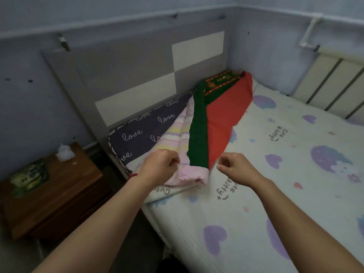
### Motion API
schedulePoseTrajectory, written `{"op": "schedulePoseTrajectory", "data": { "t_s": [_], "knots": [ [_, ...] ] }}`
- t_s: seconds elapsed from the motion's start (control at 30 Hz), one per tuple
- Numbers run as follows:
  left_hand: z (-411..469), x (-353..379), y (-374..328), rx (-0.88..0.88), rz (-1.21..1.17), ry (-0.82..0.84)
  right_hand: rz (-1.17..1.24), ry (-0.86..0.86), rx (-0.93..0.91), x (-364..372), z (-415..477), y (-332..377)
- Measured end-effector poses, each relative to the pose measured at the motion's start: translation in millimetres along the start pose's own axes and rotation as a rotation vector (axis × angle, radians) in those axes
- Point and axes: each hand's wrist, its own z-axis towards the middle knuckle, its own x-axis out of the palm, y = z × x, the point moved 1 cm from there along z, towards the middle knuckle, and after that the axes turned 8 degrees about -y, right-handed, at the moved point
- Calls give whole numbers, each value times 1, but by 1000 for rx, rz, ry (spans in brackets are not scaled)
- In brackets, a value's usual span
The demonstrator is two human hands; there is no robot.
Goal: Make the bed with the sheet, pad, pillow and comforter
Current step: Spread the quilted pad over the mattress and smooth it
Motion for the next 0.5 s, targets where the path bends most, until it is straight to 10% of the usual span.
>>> {"op": "schedulePoseTrajectory", "data": {
  "t_s": [0.5],
  "knots": [
    [197,208,146,-272,-210,336,18,-29,391,141,205,-92]
  ]
}}
